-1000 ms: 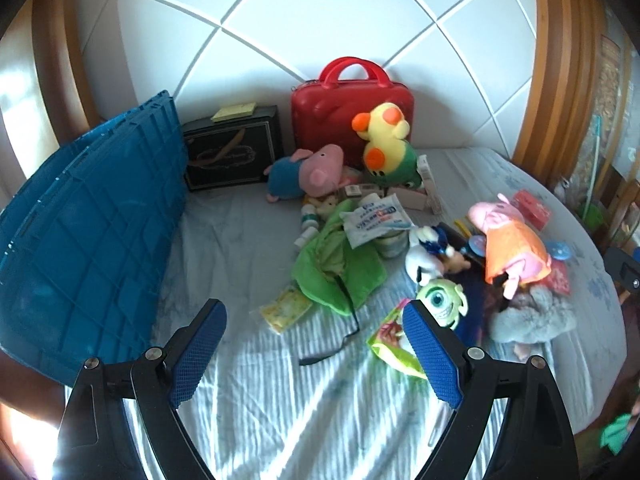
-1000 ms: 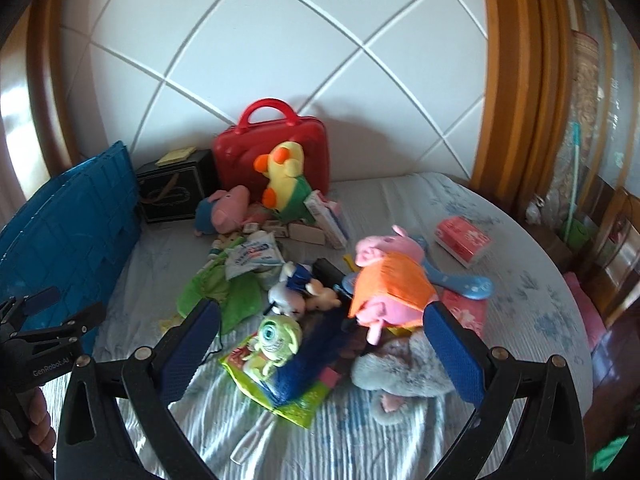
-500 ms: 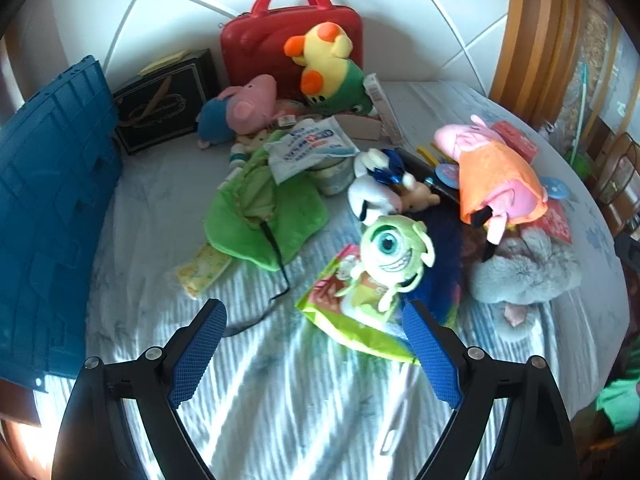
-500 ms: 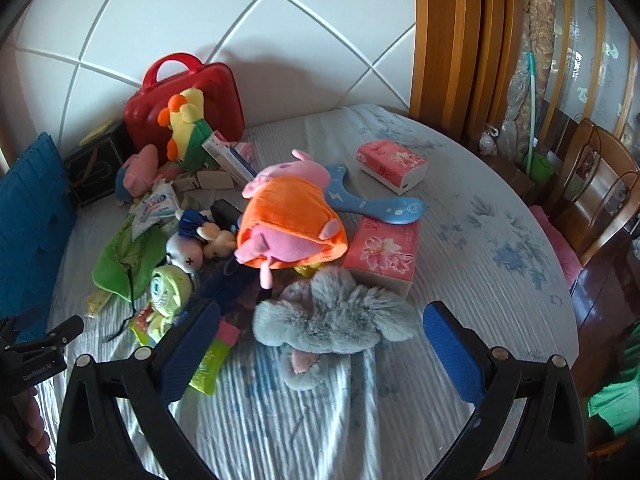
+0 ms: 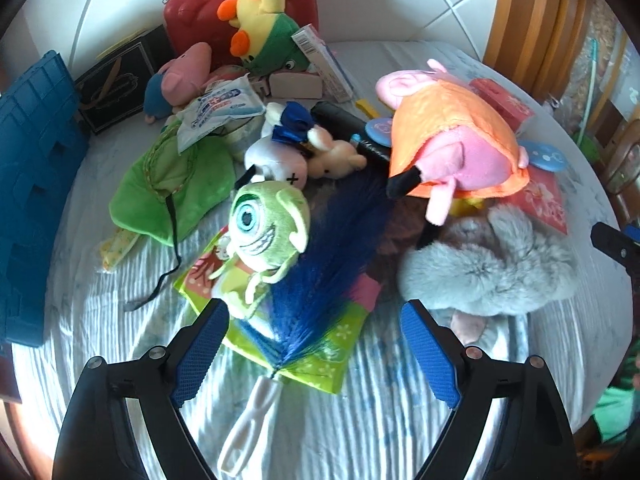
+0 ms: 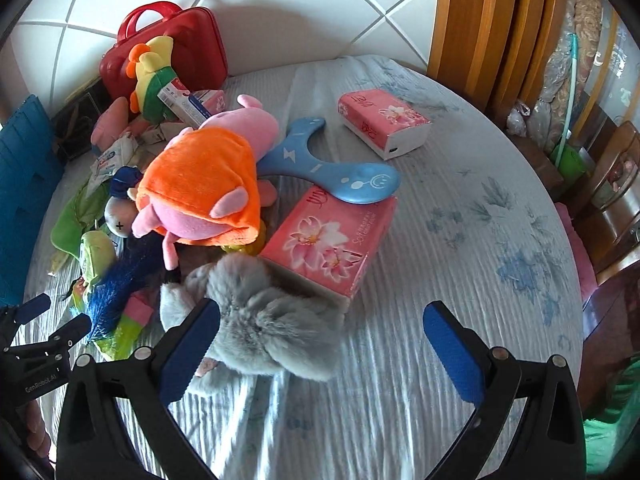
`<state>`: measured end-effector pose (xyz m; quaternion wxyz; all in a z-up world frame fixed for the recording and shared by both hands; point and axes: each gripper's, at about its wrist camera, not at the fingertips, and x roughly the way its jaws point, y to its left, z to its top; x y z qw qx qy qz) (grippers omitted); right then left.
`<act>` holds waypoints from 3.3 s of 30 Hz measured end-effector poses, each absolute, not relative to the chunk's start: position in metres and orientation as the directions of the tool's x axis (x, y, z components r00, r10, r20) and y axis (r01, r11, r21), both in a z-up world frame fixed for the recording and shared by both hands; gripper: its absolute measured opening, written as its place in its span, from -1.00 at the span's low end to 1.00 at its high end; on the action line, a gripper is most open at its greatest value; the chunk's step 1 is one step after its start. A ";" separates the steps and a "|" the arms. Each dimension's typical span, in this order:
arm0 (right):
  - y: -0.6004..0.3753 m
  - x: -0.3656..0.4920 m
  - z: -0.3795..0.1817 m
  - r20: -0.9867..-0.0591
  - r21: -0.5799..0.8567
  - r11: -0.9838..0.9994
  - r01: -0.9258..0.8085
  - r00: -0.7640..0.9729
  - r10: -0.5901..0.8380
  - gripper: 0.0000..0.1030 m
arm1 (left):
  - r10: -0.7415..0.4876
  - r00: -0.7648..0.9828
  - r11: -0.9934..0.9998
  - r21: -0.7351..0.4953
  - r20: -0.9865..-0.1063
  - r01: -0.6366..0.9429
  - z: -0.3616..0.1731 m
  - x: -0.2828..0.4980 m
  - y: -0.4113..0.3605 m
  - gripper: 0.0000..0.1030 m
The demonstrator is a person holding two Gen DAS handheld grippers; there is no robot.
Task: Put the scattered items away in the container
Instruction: 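Reach the left tool to the grey fluffy plush while the right reaches the pink floral tissue pack, then grasp the grey fluffy plush with the left tool while the right grasps the pink floral tissue pack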
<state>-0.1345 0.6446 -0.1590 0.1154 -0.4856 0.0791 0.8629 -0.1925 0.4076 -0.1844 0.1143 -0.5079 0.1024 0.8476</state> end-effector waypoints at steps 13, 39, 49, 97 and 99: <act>0.684 -0.201 -0.191 -0.892 0.082 -0.995 -0.050 -0.450 -0.051 1.00 | -0.082 -0.415 -0.996 0.084 -0.906 0.014 -0.211 -0.180 0.465 0.73; 0.790 -0.214 -0.238 -0.952 0.011 -0.977 0.213 -0.296 -0.076 1.00 | -0.127 -0.218 -0.967 0.071 -0.968 0.245 -0.263 -0.182 0.581 -0.04; 0.770 -0.215 -0.240 -0.936 -0.003 -0.956 0.294 -0.338 -0.101 1.00 | -0.194 -0.286 -0.965 0.130 -0.938 0.227 -0.239 -0.152 0.561 0.39; 0.768 -0.241 -0.253 -0.909 0.079 -0.850 0.520 -0.313 -0.276 0.70 | -0.209 -0.354 -0.970 0.148 -0.912 0.193 -0.248 -0.224 0.632 -0.16; 0.770 -0.235 -0.248 -0.907 0.097 -0.859 0.503 -0.310 -0.284 0.69 | -0.204 -0.369 -0.972 0.142 -0.907 0.188 -0.240 -0.220 0.636 -0.17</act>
